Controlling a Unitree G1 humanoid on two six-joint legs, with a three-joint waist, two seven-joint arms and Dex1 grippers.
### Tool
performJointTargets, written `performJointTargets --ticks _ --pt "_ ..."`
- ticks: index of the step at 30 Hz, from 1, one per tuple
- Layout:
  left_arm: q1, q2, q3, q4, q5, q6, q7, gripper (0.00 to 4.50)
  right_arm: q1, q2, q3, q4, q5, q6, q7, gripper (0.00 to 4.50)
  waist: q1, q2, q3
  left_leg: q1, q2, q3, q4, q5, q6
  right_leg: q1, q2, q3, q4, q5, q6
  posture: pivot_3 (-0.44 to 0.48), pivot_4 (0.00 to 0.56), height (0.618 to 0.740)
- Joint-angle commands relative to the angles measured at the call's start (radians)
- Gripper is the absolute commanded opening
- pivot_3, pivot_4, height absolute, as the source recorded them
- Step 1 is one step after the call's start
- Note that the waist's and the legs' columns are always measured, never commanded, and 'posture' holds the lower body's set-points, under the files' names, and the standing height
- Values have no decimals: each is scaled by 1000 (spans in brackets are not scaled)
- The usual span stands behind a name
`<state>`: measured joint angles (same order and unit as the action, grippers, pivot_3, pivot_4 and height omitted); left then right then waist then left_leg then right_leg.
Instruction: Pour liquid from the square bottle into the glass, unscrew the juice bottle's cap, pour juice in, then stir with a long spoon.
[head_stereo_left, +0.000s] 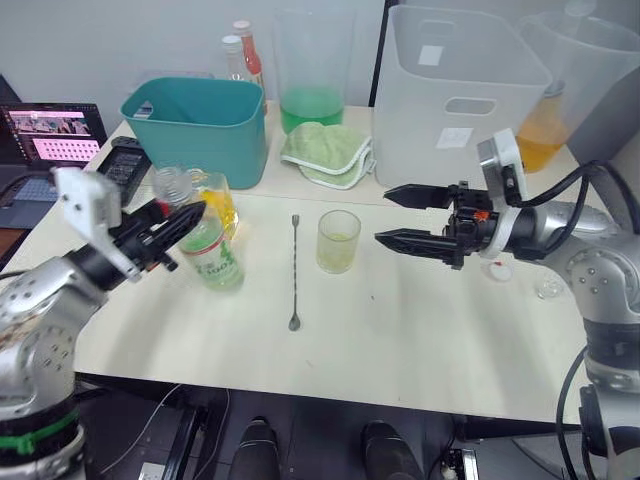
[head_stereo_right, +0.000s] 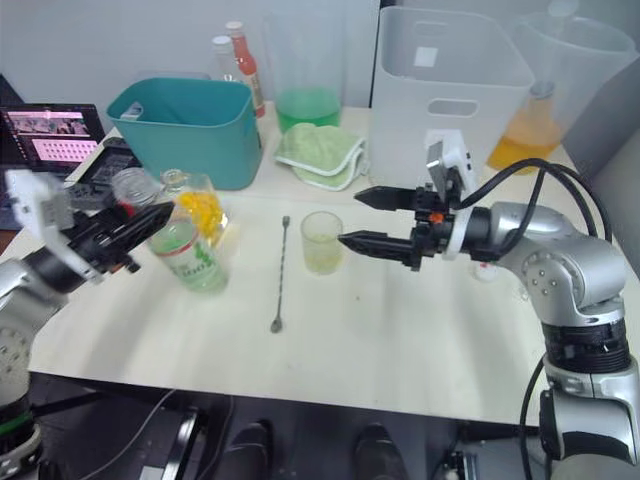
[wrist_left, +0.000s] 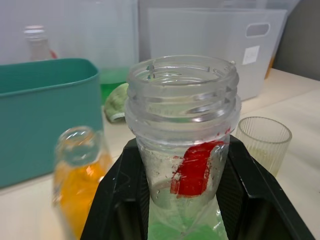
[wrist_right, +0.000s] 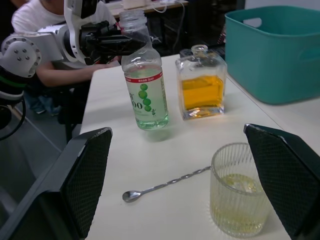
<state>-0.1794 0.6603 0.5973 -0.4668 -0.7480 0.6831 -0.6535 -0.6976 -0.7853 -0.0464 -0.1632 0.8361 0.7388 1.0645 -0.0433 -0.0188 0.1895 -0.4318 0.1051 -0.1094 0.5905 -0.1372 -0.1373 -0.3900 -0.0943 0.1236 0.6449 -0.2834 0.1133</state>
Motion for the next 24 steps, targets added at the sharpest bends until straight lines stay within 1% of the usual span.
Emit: performJointTargets --ticks 1,3,6,8,12,15,18,20,24 --pt "69 15 152 -59 -79 -30 -5 1346 -20 -18 -29 4 -10 -48 82 4486 1 0 0 0 0 0 0 0 0 0 0 0 0 0 0 0 150 734" --pt "112 16 202 -38 -79 -48 2 1346 -14 -27 -33 4 -6 -40 112 4486 1 0 0 0 0 0 0 0 0 0 0 0 -1 0 0 0 150 734" --pt "138 44 261 118 -4 -111 7 1346 -7 -40 -36 18 -17 -27 119 4486 1 0 0 0 0 0 0 0 0 0 0 0 -1 0 -1 0 150 734" --pt "134 68 269 193 27 -151 0 1346 -2 -41 -39 19 -23 -29 118 4486 0 -1 0 0 0 0 0 0 0 -1 0 0 0 -1 -1 0 150 734" --pt "-4 144 231 402 66 -218 5 1346 31 -54 -68 -21 -1 21 82 4486 5 -3 0 0 0 0 0 0 0 -2 0 0 0 -1 -1 0 150 734" --pt "-150 174 148 539 106 -262 10 1346 60 -66 -99 -41 -11 42 36 4486 14 -5 0 -2 0 0 0 0 0 -1 0 -1 -1 -1 -1 0 150 734" --pt "-256 184 83 643 150 -306 12 1346 83 -74 -125 -70 1 58 11 4486 21 -5 0 -2 0 0 -1 0 0 -2 0 0 -2 -1 -1 0 150 734" --pt "-367 179 10 772 205 -364 17 1346 108 -79 -155 -106 21 79 -12 4486 17 -5 0 -2 0 0 -2 0 0 -2 0 0 -1 -1 -1 0 150 734" --pt "-538 161 -95 993 297 -459 21 1346 133 -91 -189 -142 41 106 -49 4486 17 -6 0 -3 1 0 -2 0 -1 -4 1 -1 1 -1 -1 0 150 734"
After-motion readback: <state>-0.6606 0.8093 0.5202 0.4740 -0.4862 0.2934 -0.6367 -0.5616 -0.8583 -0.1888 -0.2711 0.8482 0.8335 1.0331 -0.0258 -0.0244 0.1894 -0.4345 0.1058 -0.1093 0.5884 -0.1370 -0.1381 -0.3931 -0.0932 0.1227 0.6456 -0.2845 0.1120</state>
